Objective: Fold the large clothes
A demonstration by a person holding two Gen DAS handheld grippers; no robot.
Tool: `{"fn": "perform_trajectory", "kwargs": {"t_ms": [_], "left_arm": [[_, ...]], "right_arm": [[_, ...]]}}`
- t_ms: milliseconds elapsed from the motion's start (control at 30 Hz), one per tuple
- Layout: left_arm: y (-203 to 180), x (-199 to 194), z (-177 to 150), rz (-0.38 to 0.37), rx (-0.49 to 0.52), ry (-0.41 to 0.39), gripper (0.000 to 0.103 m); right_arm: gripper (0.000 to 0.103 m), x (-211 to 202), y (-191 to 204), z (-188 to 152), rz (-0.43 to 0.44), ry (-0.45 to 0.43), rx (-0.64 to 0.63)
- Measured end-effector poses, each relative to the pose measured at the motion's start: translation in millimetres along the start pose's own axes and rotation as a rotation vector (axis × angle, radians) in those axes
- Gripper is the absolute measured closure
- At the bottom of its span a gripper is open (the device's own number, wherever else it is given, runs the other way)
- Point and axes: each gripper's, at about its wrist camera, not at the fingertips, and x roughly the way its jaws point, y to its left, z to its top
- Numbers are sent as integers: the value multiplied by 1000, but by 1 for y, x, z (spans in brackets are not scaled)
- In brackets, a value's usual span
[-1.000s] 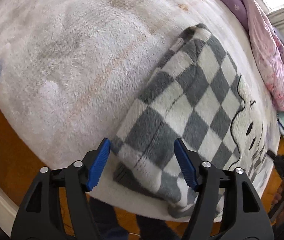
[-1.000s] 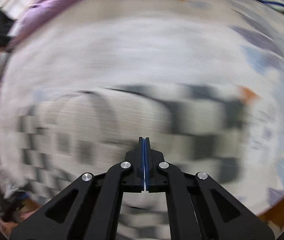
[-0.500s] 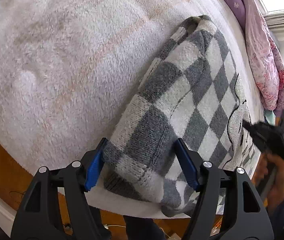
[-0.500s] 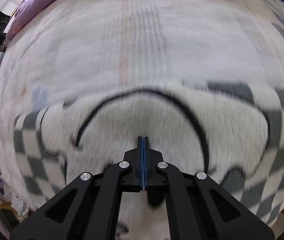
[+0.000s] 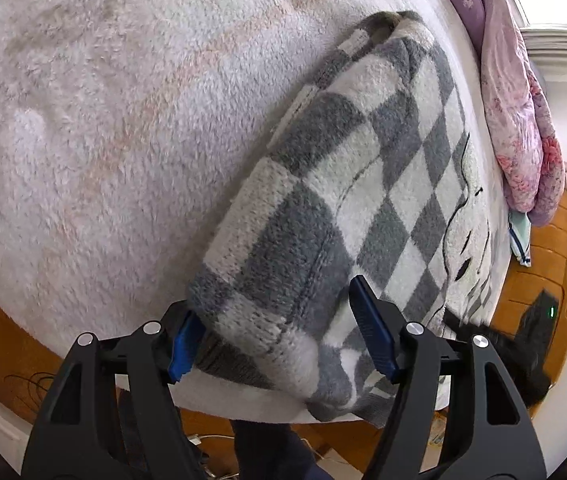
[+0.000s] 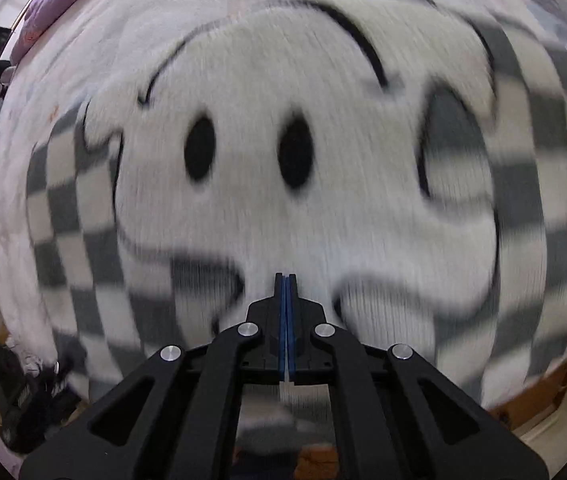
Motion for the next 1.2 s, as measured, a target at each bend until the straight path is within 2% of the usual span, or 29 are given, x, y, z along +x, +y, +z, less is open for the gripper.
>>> {"fn": "perform_trajectory", "kwargs": {"t_ms": [67, 133, 200, 233, 333, 433, 500, 600, 667, 700, 733, 767, 800, 867, 933, 1033, 1100, 1200], "left_arm": [[6, 4, -3, -9, -6, 5, 35], [16, 5, -6, -34, -39, 17, 35], [17, 6, -7, -35, -43, 14, 34], [19, 7, -8, -33, -40, 12, 34], [18, 13, -7, -24, -26, 13, 33], [21, 15, -10, -32, -27, 1, 33], [22, 14, -12, -30, -32, -11, 33], [20, 16, -14, -1, -29, -23, 34], [18, 16, -15, -1, -27, -24, 40], [17, 15, -17, -9, -31, -25, 49], [14, 16, -18, -24, -33, -27, 62], [11, 15, -19, -28, -24, -31, 64], [6, 15, -20, -15, -6, -35, 70], [-3, 11, -22, 1, 40, -36, 77], [-12, 6, -25, 24, 88, -48, 79], [-37, -7, -34, 47, 168, -93, 80], [-47, -13, -39, 22, 183, -115, 81], [-66, -27, -48, -13, 255, -140, 81]], "right_arm": [[103, 6, -5, -20, -2, 6, 12], [103, 20, -8, -40, -10, 73, 39], [103, 31, -8, -52, -9, 66, 6], [103, 37, -8, -54, -9, 43, -22], [103, 47, -16, -47, 35, 58, 47], [103, 45, -12, -48, 37, 49, 35], [103, 28, -28, -55, 28, 52, 30], [97, 10, -12, -53, 29, 32, 34], [95, -3, 9, -49, 58, 6, 29], [91, -10, 18, -46, 75, -7, 18], [85, -16, 30, -44, 93, -20, -2], [81, -19, 39, -42, 95, -29, -21], [73, -21, 51, -40, 94, -28, -46], [71, -27, 76, -40, 130, -24, -78], [62, -30, 94, -39, 150, -12, -100], [57, -32, 130, -32, 174, 23, -138], [53, -35, 138, -31, 195, 31, -174], [52, -43, 135, -51, 213, 42, -210]]}}
